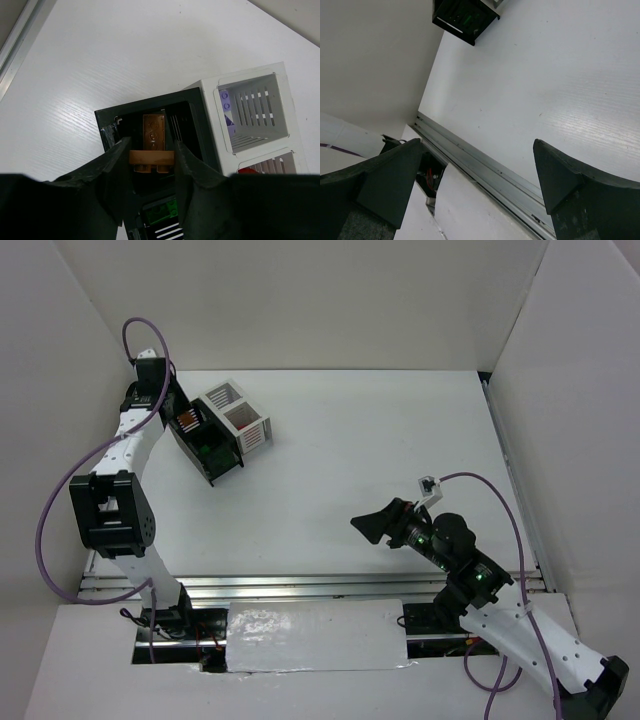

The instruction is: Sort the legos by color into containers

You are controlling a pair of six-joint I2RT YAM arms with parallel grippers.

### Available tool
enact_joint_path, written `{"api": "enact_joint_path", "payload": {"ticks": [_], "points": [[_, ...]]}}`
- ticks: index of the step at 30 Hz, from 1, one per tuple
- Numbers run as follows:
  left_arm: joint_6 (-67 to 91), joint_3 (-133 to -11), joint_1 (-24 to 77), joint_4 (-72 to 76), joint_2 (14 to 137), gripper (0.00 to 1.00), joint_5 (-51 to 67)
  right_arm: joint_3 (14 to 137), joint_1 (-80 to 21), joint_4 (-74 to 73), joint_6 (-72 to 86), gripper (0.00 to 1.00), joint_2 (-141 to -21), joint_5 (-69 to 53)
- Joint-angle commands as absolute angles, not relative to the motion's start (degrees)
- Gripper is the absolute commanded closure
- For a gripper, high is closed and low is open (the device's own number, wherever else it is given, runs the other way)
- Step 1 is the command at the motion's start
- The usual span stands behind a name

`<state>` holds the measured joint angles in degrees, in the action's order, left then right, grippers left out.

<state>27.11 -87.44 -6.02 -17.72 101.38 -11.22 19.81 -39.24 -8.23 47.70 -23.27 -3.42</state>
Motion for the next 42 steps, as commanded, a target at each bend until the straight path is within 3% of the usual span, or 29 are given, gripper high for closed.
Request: {"api": "enact_joint_path", "payload": {"ticks": [1, 5, 11, 12, 13, 18, 23, 28, 31, 36, 42], "points": [[26.54, -89.12, -6.15, -15.29, 100.90, 0.47, -10.28, 19.86, -39.64, -7.21, 47.37, 0.00, -22.32, -2.81], [26.54, -88.42, -6.15, -14.94, 100.20, 0.31, -10.63, 20.21, -39.73, -7.56, 47.11, 0.00, -22.41, -2.81], [26.46, -88.33, -6.15, -15.12, 99.06, 0.23, -10.37, 21.00, -39.64, -7.91, 46.85, 0.00, -22.85, -2.90], [26.37, -88.24, -6.15, -15.03, 98.79, 0.06, -10.37, 21.18, -39.64, -8.17, 46.76, 0.00, -22.85, -2.90], [26.37, -88.07, -6.07, -14.77, 98.62, 0.01, -10.46, 21.36, -39.64, -8.26, 46.67, 0.00, -22.85, -2.90], [26.54, -88.15, -6.07, -15.46, 97.48, 0.01, -10.02, 21.80, -39.73, -9.05, 46.32, 0.00, -22.41, -2.81], [26.81, -89.38, -6.06, -18.36, 88.54, 0.00, -8.61, 27.14, -39.64, -16.31, 43.25, 0.00, -21.71, -0.10], [22.42, -92.27, -1.51, -31.26, 77.72, 0.00, -13.86, 43.83, -39.73, -35.81, 38.68, 0.01, -22.06, 14.21], [21.88, -91.34, 3.77, -39.63, 70.27, 0.00, -19.76, 55.87, -39.64, -45.74, 35.25, 0.00, -24.07, 17.74], [22.41, -80.52, 4.57, -40.95, 51.62, 0.01, -19.15, 73.26, -39.46, -56.41, 29.98, 0.00, -27.33, 21.79], [20.83, -78.05, 4.57, -48.95, 34.73, 0.01, -18.37, 89.17, -39.64, -65.99, 25.93, 0.00, -28.56, 24.60]]}}
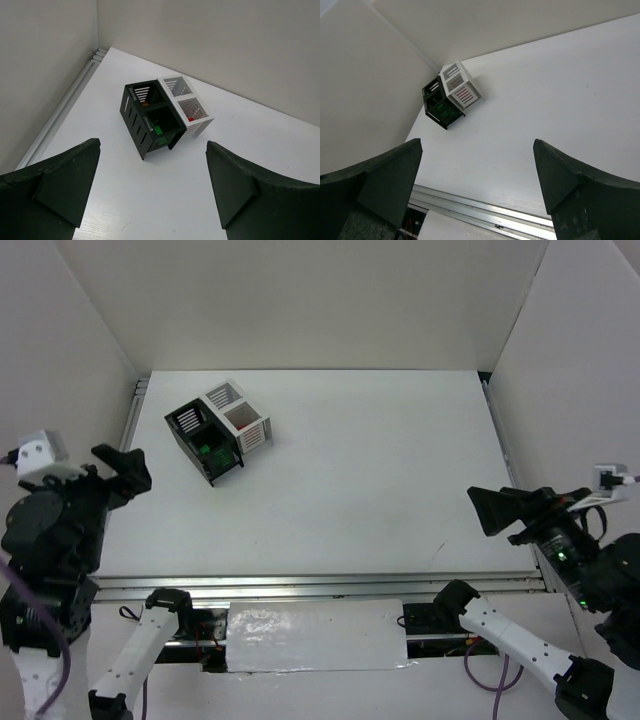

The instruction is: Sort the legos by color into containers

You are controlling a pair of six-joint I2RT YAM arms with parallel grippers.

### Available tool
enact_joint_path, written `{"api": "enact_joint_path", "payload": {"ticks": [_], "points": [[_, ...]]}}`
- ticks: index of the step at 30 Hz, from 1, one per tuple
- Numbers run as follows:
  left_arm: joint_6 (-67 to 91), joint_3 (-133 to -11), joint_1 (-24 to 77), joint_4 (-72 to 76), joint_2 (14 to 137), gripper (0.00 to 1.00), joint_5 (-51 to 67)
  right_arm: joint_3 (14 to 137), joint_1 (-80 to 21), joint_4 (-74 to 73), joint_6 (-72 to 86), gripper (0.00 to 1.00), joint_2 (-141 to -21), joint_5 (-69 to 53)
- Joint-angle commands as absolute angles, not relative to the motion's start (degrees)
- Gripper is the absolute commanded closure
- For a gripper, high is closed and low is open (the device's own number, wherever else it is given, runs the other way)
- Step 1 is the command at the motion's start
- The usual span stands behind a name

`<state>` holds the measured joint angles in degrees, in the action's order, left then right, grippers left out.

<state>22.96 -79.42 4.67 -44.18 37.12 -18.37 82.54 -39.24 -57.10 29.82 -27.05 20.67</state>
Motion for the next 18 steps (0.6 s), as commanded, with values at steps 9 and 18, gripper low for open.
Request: {"api": "enact_joint_path", "payload": {"ticks": [9, 18], "points": [[24.08, -71.47, 5.54, -57.12, 18.64, 0.01, -10.55, 87.02, -39.64, -64.26, 21.80, 0.00, -19.26, 19.70], [23.21, -67.06, 5.54, -53.61, 15.82, 0.01, -9.23, 83.59, -39.55, -61.70, 23.20, 0.00, -19.60, 19.08]]}}
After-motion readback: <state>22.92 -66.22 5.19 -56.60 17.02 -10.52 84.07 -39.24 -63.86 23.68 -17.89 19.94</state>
